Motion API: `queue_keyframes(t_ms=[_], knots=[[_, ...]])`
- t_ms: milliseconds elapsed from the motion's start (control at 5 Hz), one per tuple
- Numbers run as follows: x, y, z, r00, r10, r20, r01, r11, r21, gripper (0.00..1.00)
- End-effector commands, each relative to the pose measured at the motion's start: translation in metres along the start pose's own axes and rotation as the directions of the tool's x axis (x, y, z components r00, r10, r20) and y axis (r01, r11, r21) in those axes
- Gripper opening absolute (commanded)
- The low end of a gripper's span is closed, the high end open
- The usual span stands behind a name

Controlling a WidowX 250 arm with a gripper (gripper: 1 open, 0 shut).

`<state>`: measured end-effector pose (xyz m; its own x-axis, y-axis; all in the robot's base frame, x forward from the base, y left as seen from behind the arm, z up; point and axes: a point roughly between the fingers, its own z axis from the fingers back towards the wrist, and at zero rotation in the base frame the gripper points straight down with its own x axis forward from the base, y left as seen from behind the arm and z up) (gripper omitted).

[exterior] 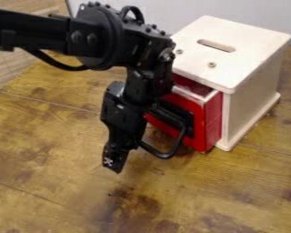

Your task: Open the drawer

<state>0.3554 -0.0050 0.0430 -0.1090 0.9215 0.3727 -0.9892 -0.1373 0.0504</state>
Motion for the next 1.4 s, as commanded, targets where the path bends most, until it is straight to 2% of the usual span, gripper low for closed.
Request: queue_keyframes(t_ms=[0, 1200], knots=[[0.046, 0.001, 0.015, 0.983, 0.176, 0.051, -0.175, 0.984, -0.029, 0.00], [0.053, 0.012, 0.020, 0.974, 0.209, 0.084, -0.207, 0.978, -0.024, 0.00]])
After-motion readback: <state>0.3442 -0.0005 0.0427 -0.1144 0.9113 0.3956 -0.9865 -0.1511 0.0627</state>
